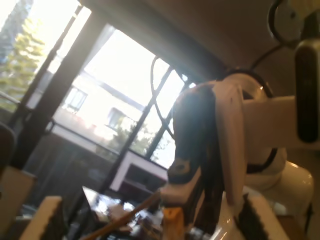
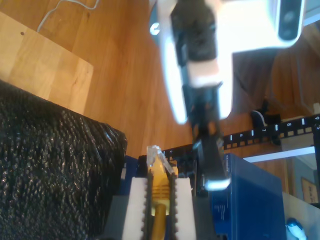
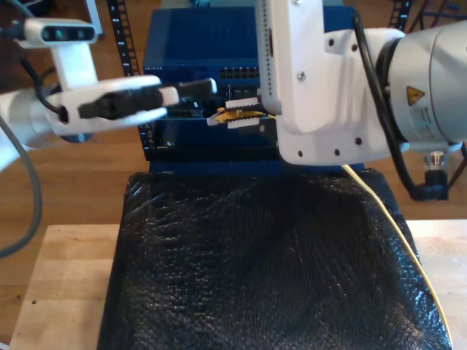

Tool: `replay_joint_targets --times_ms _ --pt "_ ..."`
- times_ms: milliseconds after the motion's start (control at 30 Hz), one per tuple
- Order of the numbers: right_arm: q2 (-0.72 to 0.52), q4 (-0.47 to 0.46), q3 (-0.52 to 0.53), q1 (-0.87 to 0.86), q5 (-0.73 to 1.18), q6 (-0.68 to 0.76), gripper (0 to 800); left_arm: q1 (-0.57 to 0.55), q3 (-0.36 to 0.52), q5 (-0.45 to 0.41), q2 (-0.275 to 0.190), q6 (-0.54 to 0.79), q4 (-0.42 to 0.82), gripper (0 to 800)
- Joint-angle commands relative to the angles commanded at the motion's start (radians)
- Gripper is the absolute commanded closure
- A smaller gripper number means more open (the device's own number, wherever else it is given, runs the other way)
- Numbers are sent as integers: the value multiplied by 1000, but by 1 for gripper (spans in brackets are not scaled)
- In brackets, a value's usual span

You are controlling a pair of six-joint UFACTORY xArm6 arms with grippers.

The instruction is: Grab the cable and plug it in

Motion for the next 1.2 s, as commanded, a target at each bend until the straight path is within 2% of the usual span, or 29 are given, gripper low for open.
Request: replay_joint_targets --times_ms 133,333,533,700,933,1200 --pt "18 0 -8 -41 3 21 800 63 -35 -17 0 2 41 1" --pt "29 0 -6 -74 9 34 800 112 -78 -140 -2 15 180 1" --pt "49 -3 -15 -166 61 51 800 141 -100 -216 -3 49 276 1" --pt "52 -2 -14 -272 130 51 800 190 -100 -285 -26 60 344 1" --pt "107 -6 -14 -336 187 51 800 235 -110 -338 -95 89 476 1" --pt "172 -14 -6 -341 233 52 800 324 -110 -374 -101 175 658 1"
